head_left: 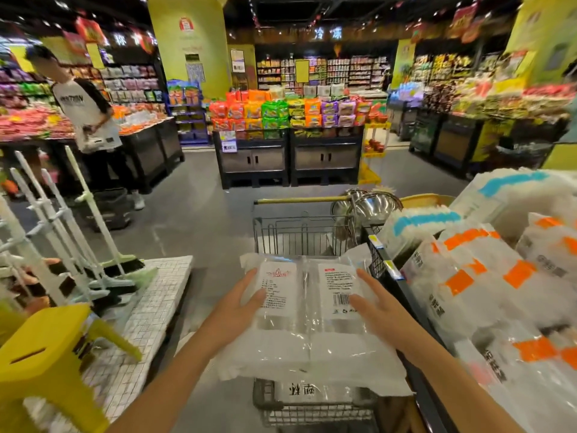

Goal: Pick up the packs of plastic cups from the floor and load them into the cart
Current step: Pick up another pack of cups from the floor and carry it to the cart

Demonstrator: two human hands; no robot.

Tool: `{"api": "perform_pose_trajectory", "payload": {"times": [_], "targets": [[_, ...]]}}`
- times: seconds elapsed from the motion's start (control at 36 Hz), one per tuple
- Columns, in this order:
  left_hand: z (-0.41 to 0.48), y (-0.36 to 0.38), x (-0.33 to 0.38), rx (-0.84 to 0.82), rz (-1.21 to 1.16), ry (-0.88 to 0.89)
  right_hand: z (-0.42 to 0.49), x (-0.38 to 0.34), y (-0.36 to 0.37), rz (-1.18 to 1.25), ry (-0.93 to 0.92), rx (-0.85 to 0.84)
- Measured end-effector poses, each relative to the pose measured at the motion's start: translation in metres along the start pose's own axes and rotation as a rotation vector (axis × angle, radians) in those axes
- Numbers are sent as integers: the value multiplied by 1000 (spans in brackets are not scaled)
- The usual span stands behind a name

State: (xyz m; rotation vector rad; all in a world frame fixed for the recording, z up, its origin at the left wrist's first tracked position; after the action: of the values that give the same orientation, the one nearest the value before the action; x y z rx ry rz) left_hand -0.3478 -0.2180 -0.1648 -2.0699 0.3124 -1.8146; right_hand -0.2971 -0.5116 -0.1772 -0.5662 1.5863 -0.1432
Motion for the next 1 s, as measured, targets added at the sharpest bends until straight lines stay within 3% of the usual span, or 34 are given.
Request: {"api": "perform_pose_trajectory", "payload": {"times": [0.44,1.0], "targets": [[114,98,32,68,-26,-83,124,47,-94,-14,-47,-97],[262,117,-48,1,-27,-198,263,114,-63,-1,96,-104]]}}
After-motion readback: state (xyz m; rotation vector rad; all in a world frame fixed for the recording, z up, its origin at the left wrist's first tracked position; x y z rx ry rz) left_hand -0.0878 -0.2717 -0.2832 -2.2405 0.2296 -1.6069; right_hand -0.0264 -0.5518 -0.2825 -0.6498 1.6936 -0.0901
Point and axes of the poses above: each hand's wrist, its own z-axis towards the middle knuckle, its own y-axis out of the palm, x = y × z, the point moved 4 cm from there along z, towards the middle knuckle
